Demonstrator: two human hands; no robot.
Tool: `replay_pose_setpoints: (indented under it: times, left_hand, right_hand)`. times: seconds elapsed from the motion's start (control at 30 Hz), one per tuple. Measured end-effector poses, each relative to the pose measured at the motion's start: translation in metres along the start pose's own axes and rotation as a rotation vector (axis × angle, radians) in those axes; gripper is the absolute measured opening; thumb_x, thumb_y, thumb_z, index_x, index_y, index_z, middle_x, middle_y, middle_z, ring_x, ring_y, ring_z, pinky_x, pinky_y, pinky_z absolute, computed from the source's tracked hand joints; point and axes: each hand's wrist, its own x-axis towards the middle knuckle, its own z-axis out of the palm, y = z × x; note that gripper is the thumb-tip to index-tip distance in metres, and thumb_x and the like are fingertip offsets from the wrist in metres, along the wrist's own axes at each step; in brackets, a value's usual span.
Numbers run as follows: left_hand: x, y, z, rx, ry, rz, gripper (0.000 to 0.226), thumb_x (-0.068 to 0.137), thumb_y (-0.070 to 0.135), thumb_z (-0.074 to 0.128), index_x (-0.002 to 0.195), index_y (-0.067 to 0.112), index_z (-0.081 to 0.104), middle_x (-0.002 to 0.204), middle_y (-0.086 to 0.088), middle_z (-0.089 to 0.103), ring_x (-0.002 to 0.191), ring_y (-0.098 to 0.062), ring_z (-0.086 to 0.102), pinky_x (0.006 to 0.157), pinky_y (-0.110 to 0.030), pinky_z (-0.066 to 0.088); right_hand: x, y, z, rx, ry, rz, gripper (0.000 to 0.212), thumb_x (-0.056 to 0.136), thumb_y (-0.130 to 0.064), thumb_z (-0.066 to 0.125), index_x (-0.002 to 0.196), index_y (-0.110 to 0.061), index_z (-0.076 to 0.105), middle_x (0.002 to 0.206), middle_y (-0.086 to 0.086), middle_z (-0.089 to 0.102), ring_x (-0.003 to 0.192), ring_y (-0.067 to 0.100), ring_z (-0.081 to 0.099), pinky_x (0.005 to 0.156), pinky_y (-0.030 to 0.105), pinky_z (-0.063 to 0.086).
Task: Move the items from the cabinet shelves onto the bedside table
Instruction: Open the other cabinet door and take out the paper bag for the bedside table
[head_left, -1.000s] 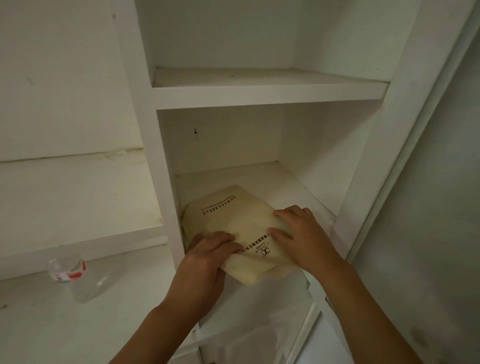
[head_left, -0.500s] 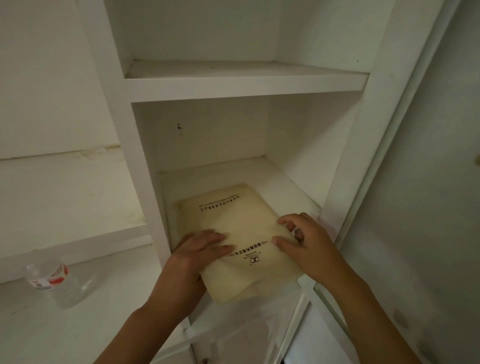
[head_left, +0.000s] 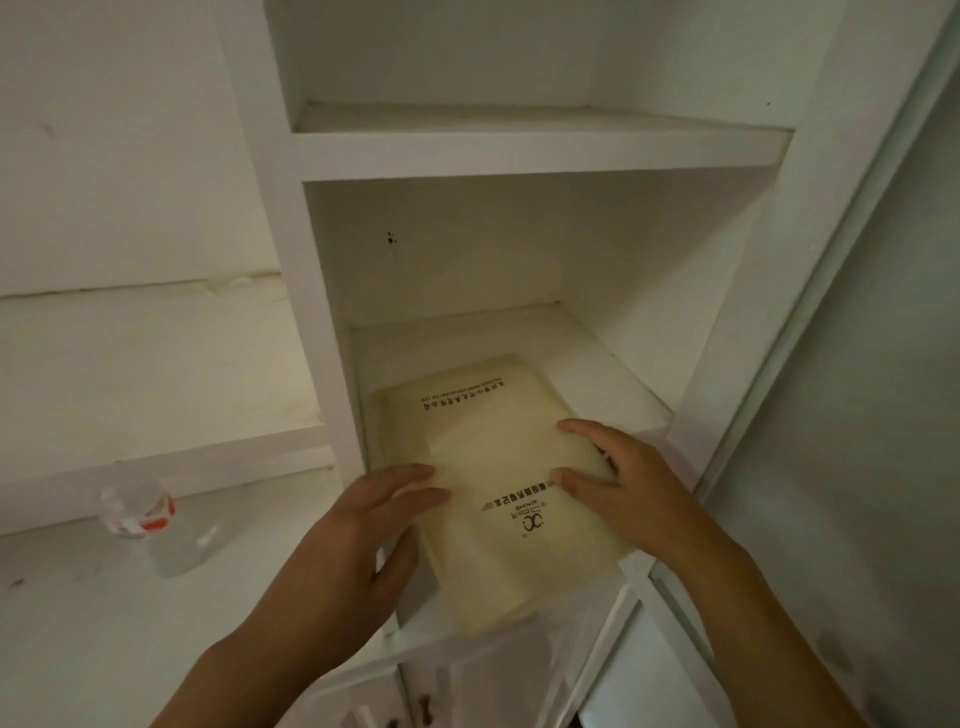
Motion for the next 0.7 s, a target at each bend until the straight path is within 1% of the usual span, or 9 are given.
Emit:
replay_pose_setpoints:
  times: [0.07, 0.13, 0.27, 0.33, 0.47, 0.53, 0.6, 0.63, 0.7]
  left_hand:
    - [0.001, 0.005, 0.000, 0.024, 0.022, -0.006, 0.034, 0.103, 0.032, 0.055, 0.133, 0.042, 0.065, 0.146, 0.027, 0.049, 0.130, 0.005, 0.050, 0.096, 0.001, 0.033]
    - [0.005, 0.009, 0.003, 0.066, 0.041, -0.016, 0.036, 0.102, 0.047, 0.048, 0.133, 0.039, 0.065, 0.144, 0.025, 0.050, 0.134, 0.005, 0.046, 0.105, -0.004, 0.031]
    - [0.010, 0.013, 0.012, 0.183, 0.077, -0.044, 0.045, 0.099, 0.055, 0.045, 0.131, 0.032, 0.066, 0.140, 0.014, 0.056, 0.129, -0.007, 0.050, 0.101, -0.025, 0.049]
    - [0.009, 0.014, 0.016, 0.225, 0.074, -0.073, 0.047, 0.099, 0.057, 0.044, 0.132, 0.032, 0.065, 0.140, 0.011, 0.056, 0.126, -0.012, 0.052, 0.097, -0.031, 0.054]
    - [0.004, 0.016, 0.022, 0.185, 0.069, -0.152, 0.052, 0.097, 0.065, 0.040, 0.134, 0.036, 0.062, 0.145, 0.014, 0.048, 0.122, -0.011, 0.053, 0.095, -0.029, 0.052]
    - [0.006, 0.019, 0.026, 0.141, 0.065, -0.176, 0.051, 0.097, 0.066, 0.042, 0.135, 0.036, 0.061, 0.148, 0.016, 0.044, 0.109, -0.008, 0.059, 0.092, -0.026, 0.051]
    - [0.011, 0.024, 0.032, 0.110, 0.042, -0.202, 0.050, 0.098, 0.065, 0.046, 0.136, 0.035, 0.059, 0.152, 0.019, 0.038, 0.087, -0.007, 0.062, 0.086, -0.023, 0.050]
    - [0.014, 0.025, 0.034, 0.100, 0.035, -0.212, 0.052, 0.096, 0.065, 0.048, 0.137, 0.035, 0.058, 0.154, 0.019, 0.037, 0.085, -0.008, 0.064, 0.085, -0.023, 0.049]
    - [0.021, 0.025, 0.038, 0.081, 0.042, -0.223, 0.053, 0.094, 0.064, 0.048, 0.137, 0.035, 0.058, 0.155, 0.019, 0.036, 0.098, -0.010, 0.068, 0.088, -0.026, 0.051]
  right_hand:
    - [0.002, -0.001, 0.000, -0.017, -0.001, -0.013, 0.054, 0.087, -0.046, 0.080, 0.137, -0.047, 0.059, 0.129, -0.019, 0.065, 0.115, 0.003, 0.064, 0.100, 0.041, 0.058]
    - [0.003, -0.002, 0.000, -0.048, 0.004, -0.026, 0.055, 0.087, -0.047, 0.080, 0.138, -0.046, 0.059, 0.128, -0.018, 0.065, 0.114, 0.003, 0.064, 0.100, 0.040, 0.057]
    - [0.000, -0.003, 0.002, -0.059, 0.015, -0.032, 0.056, 0.088, -0.045, 0.080, 0.139, -0.044, 0.059, 0.127, -0.019, 0.066, 0.113, 0.001, 0.064, 0.100, 0.038, 0.057]
    - [-0.003, -0.002, 0.002, -0.080, 0.025, -0.029, 0.057, 0.087, -0.048, 0.080, 0.139, -0.046, 0.057, 0.123, -0.022, 0.066, 0.110, -0.003, 0.064, 0.098, 0.035, 0.057]
    - [-0.013, 0.001, 0.001, -0.092, 0.031, -0.004, 0.053, 0.086, -0.050, 0.079, 0.134, -0.054, 0.056, 0.104, -0.016, 0.070, 0.090, 0.003, 0.068, 0.081, 0.035, 0.062]
    - [-0.015, 0.001, 0.002, -0.054, 0.031, 0.005, 0.052, 0.086, -0.047, 0.080, 0.132, -0.055, 0.057, 0.103, -0.012, 0.071, 0.088, 0.003, 0.069, 0.079, 0.033, 0.062]
    - [-0.015, 0.001, 0.003, -0.016, 0.019, 0.007, 0.052, 0.086, -0.045, 0.081, 0.132, -0.054, 0.057, 0.106, -0.013, 0.071, 0.092, 0.001, 0.069, 0.079, 0.032, 0.062]
    - [-0.014, 0.000, 0.003, -0.002, 0.008, 0.005, 0.054, 0.086, -0.046, 0.081, 0.133, -0.054, 0.056, 0.110, -0.015, 0.070, 0.095, -0.001, 0.068, 0.081, 0.031, 0.061]
    - [-0.011, -0.003, 0.005, 0.027, -0.021, 0.002, 0.057, 0.085, -0.046, 0.082, 0.135, -0.055, 0.056, 0.118, -0.021, 0.068, 0.103, -0.004, 0.067, 0.090, 0.031, 0.060]
